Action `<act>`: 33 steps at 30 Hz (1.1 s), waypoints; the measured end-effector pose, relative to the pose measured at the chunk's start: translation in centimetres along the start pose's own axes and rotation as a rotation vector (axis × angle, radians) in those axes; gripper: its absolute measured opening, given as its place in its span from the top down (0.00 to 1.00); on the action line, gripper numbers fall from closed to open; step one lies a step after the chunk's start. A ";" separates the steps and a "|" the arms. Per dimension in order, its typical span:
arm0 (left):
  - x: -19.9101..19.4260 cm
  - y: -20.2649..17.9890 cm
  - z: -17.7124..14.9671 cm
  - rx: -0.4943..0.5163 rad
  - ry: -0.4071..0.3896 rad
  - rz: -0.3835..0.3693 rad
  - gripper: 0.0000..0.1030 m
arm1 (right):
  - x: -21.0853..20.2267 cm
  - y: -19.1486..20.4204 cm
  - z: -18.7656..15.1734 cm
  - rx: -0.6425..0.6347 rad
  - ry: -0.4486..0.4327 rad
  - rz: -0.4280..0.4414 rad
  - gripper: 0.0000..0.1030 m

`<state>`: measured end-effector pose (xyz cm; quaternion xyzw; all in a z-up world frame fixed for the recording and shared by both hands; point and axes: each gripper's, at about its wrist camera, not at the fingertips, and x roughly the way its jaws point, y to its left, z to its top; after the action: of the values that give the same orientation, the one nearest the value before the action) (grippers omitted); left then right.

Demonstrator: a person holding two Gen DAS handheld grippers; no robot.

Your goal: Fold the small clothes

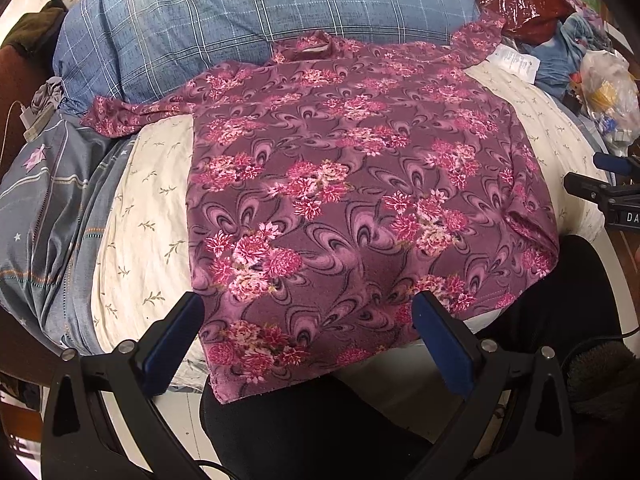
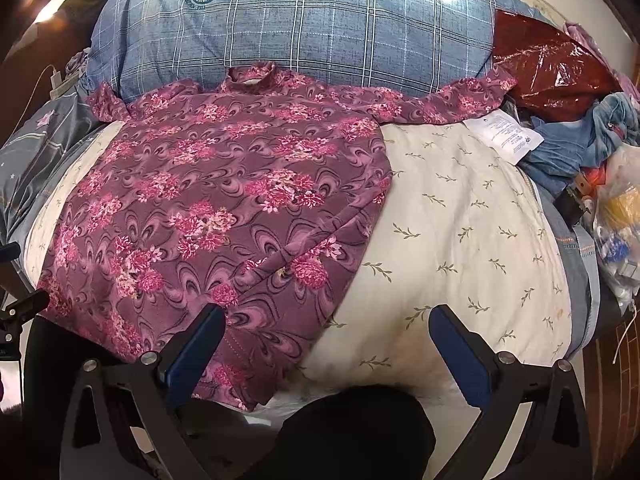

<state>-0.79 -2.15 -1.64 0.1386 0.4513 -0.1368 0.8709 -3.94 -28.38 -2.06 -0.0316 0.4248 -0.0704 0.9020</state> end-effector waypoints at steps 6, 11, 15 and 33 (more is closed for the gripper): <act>0.1 1.3 0.0 -0.041 -0.003 0.008 0.00 | 0.4 -0.6 0.0 0.014 0.010 -0.023 0.01; 0.2 4.4 0.2 -0.152 0.004 0.017 0.00 | 0.4 -1.1 -0.1 0.037 0.008 -0.001 0.01; -0.1 5.6 0.1 -0.179 -0.008 0.040 0.00 | 0.2 -0.5 -0.1 0.017 0.002 0.010 0.01; 4.1 10.8 -3.0 -0.373 0.199 -0.019 0.00 | 6.2 3.2 -2.5 -0.120 0.148 0.069 0.47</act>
<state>3.17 8.45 -5.38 -0.0164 0.5540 -0.0449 0.8311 -1.66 -26.16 -8.75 -0.0658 0.4946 -0.0160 0.8665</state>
